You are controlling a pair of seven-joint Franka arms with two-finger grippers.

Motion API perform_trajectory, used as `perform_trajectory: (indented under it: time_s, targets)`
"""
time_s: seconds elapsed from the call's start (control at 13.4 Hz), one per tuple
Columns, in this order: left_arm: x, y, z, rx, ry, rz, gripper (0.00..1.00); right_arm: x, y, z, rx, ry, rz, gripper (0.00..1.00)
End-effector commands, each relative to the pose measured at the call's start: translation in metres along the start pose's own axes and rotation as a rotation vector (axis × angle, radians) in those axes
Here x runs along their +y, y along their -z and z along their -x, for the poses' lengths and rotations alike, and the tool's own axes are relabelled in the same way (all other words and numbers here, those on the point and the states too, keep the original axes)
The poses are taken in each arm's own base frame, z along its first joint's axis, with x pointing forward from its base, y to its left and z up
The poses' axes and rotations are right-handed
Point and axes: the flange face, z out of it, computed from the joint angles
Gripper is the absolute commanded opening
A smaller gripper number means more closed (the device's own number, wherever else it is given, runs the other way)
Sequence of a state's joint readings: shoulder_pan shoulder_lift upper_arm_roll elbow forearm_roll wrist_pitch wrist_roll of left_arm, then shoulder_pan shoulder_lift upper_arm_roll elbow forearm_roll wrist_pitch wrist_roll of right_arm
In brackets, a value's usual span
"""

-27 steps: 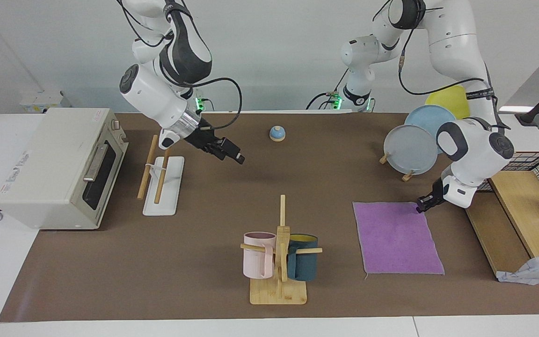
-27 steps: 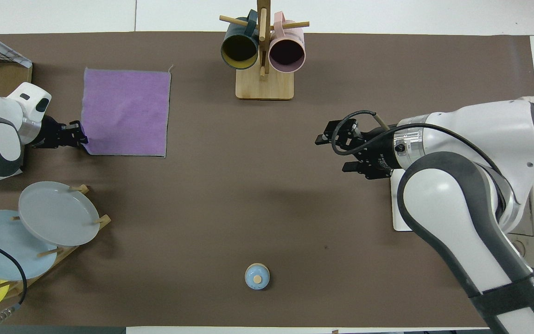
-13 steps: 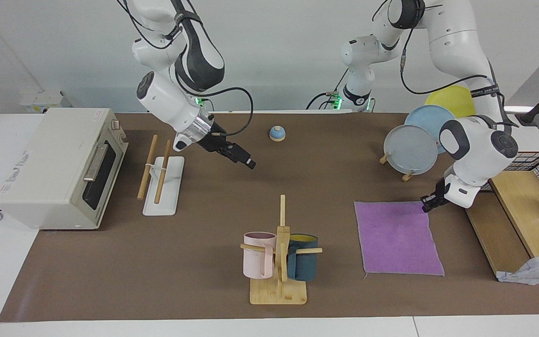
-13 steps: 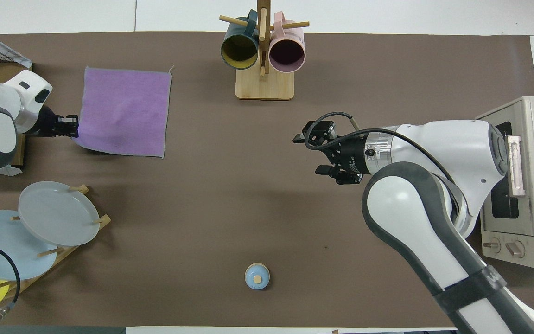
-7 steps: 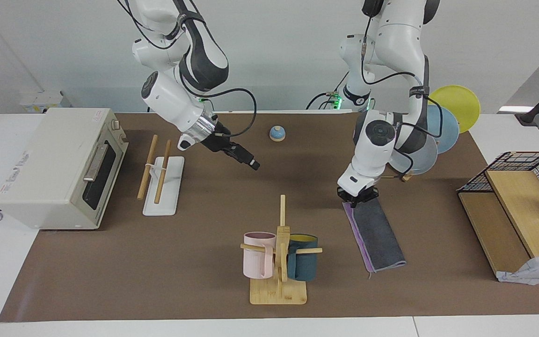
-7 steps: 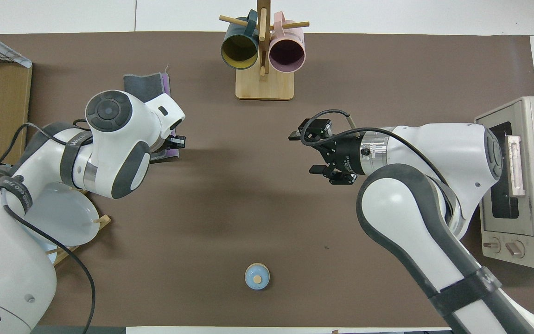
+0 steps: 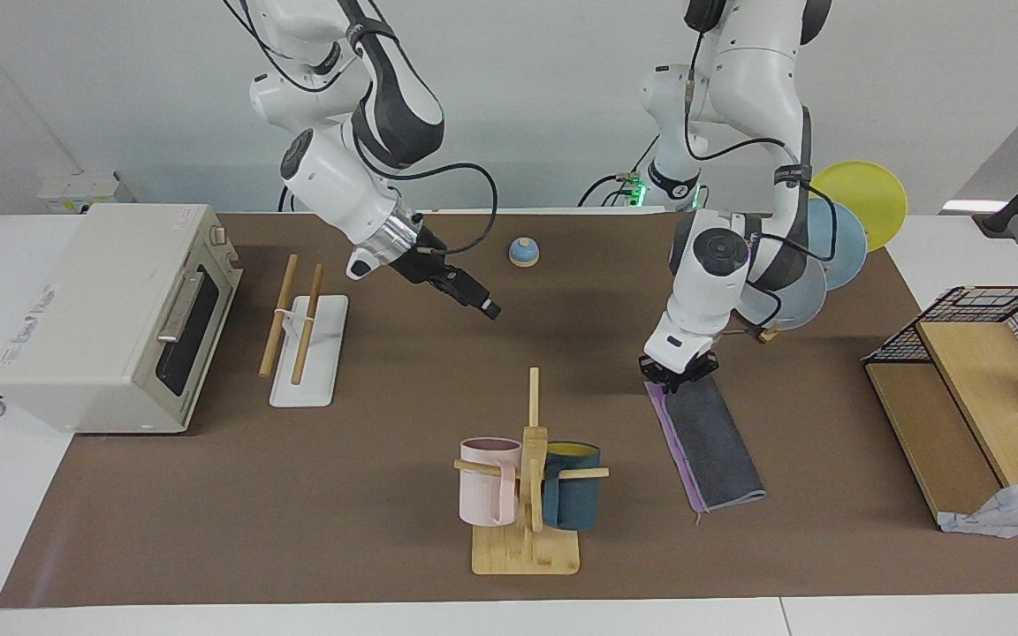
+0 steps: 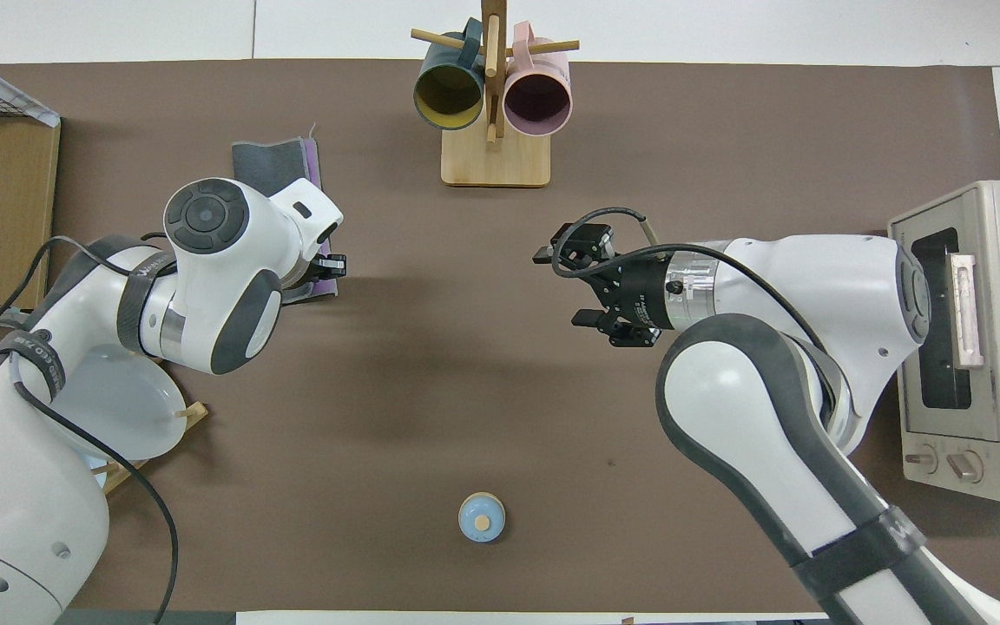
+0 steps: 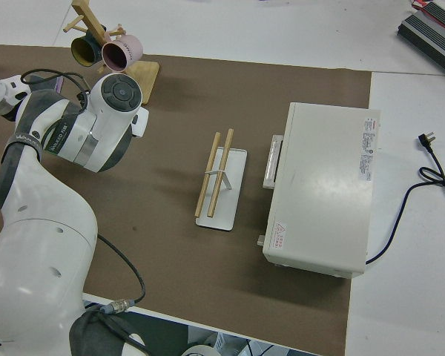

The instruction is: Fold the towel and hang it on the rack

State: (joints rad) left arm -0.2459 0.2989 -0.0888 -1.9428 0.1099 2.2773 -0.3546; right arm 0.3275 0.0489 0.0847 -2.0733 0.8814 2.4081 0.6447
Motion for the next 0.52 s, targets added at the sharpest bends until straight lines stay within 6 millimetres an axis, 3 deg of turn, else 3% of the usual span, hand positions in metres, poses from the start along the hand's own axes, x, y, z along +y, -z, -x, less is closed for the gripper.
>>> perform_trajectory:
  time_s: [0.0,0.3,0.45]
  targets:
    - [-0.039,0.036,-0.007,-0.018,0.058,0.061,1.00,0.001,-0.003,0.001,0.004,-0.024,-0.015,1.00]
    - [-0.101,0.019,-0.009,-0.019,0.053,0.205,1.00,0.001,-0.006,0.005,0.001,-0.031,-0.012,1.00]
    - [-0.112,-0.003,-0.004,0.002,0.040,0.268,1.00,0.001,-0.007,0.006,-0.001,-0.031,-0.011,1.00]
